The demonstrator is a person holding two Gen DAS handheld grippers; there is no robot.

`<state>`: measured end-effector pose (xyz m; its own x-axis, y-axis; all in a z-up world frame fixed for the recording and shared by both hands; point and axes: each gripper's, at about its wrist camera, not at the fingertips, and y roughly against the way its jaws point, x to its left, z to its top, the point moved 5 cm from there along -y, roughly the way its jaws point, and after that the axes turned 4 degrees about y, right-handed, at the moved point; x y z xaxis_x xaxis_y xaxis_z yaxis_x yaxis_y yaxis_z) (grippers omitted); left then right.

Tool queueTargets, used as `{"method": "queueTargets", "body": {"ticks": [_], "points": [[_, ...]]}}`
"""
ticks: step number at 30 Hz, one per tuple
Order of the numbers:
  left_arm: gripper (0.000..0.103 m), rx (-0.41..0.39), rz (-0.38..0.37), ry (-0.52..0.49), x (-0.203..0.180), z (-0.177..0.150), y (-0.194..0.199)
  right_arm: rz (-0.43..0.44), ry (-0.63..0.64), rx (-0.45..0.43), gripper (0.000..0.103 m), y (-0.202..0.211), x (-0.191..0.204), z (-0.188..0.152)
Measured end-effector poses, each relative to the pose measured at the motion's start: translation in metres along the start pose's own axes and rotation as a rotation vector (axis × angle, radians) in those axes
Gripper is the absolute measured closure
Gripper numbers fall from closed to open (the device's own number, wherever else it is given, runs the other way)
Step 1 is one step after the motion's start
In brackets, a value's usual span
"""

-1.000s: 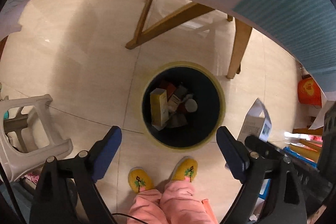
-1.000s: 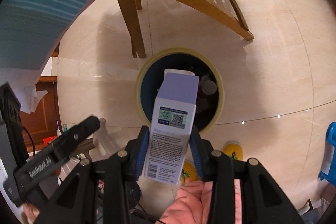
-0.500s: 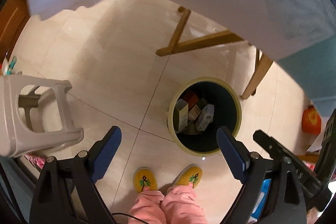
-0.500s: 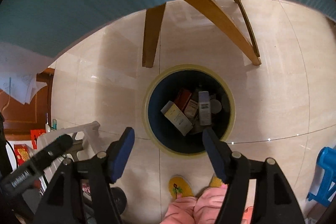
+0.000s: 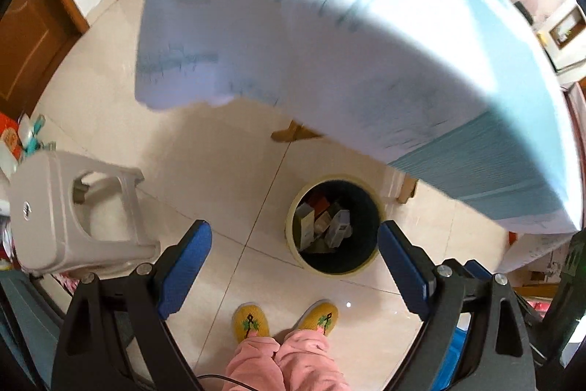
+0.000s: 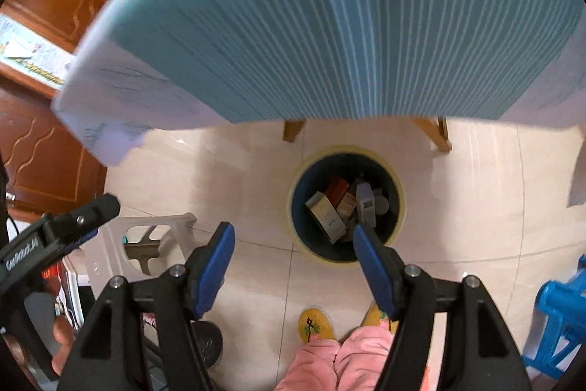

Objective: Collect trash
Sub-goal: 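Raise both empty tools back toward the table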

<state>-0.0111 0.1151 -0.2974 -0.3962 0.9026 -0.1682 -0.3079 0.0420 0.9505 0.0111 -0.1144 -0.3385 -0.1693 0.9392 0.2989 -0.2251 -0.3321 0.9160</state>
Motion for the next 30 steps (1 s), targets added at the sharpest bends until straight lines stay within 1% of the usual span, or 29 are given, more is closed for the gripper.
{"method": "queueTargets", "body": {"ticks": [5, 7, 9, 14, 16, 21, 24, 30], "points": [[0.012, -0.063, -0.039, -0.055, -0.023, 0.011, 0.070, 0.024, 0.099, -0.069, 0.036, 0.070, 0.030, 0.012], [0.012, -0.081, -0.055, -0.068, -0.031, 0.016, 0.092, 0.039, 0.149, -0.110, 0.036, 0.103, 0.043, 0.019], [0.012, -0.107, -0.070, -0.083, -0.039, 0.022, 0.122, 0.045, 0.188, -0.140, 0.036, 0.128, 0.052, 0.026], [0.012, -0.171, -0.073, -0.104, -0.055, 0.031, 0.171, 0.069, 0.265, -0.209, 0.036, 0.185, 0.069, 0.045], [0.012, -0.189, -0.061, -0.112, -0.060, 0.037, 0.189, 0.078, 0.280, -0.220, 0.036, 0.199, 0.072, 0.051], [0.012, -0.227, -0.028, -0.113, -0.070, 0.052, 0.224, 0.056, 0.296, -0.259, 0.036, 0.228, 0.069, 0.066], [0.012, -0.255, -0.001, -0.106, -0.073, 0.062, 0.241, 0.044, 0.288, -0.292, 0.036, 0.246, 0.062, 0.079], [0.012, -0.331, 0.040, -0.099, -0.086, 0.085, 0.268, 0.025, 0.300, -0.355, 0.036, 0.267, 0.050, 0.113]]}}
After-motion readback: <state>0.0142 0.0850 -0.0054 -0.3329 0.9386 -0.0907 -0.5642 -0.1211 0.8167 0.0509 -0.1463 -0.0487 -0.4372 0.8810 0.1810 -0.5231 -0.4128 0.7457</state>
